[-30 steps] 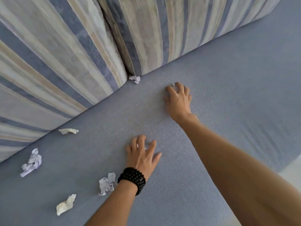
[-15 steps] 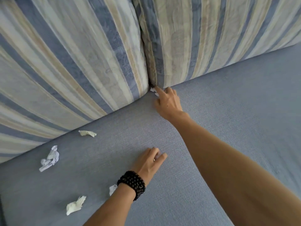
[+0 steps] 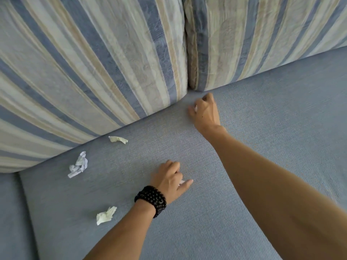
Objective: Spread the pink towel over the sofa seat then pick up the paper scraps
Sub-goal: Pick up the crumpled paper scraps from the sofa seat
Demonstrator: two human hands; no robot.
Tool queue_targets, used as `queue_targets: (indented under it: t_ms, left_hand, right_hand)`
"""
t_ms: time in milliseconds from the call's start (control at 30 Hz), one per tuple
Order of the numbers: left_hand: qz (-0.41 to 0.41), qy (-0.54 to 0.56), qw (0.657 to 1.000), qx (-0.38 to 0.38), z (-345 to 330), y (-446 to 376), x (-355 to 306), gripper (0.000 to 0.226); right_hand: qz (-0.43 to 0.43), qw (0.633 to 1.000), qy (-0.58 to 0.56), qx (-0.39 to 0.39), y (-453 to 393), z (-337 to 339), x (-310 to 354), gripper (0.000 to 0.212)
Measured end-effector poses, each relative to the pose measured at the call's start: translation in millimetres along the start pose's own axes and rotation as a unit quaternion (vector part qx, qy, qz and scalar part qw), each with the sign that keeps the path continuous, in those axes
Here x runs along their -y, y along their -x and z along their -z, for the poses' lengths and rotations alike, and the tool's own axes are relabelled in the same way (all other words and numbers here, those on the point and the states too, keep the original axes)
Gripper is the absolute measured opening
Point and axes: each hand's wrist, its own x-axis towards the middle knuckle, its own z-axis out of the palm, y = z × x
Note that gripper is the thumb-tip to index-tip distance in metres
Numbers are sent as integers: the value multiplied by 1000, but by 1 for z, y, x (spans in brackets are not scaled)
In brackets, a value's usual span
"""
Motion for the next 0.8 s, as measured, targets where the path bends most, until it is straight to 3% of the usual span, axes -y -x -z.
queue_targets:
  t_ms: [100,200,233,267,333,433,533,667,800]
  left_hand:
    - [95,8,994,-48,28,7,21,44]
    - [197,-45,979,-39,59,23,67,8]
    - [229,-73,970,-25,67,30,83,16]
    - [245,-102,964,-1,72,35,98,41]
    - [226,-153,962,30,82,39,120,77]
    - [165,-202,965,9,90,34,135,88]
    - [157,-221,962,20,91,26,140,81]
    - [218,-219,948,75,83,30,153,52]
    - [156,-183,968,68,75,53,158,46]
  right_hand:
    - [-7,997,-70,-13,43,-6,6,36]
    - [18,995,-99,8,92,-20,23,38]
    - [47,992,-109,29,107,-27,33,35]
    - [81,988,-118,53,121,-33,43,31]
    - [143,975,-140,97,146,-46,63,23]
    - [205,958,-155,129,181,-67,87,17]
    - [189,963,-142,125,221,-80,84,21]
    - [243,958,11,155,276,-94,65,24]
    - [268,954,27,132,302,-103,53,15]
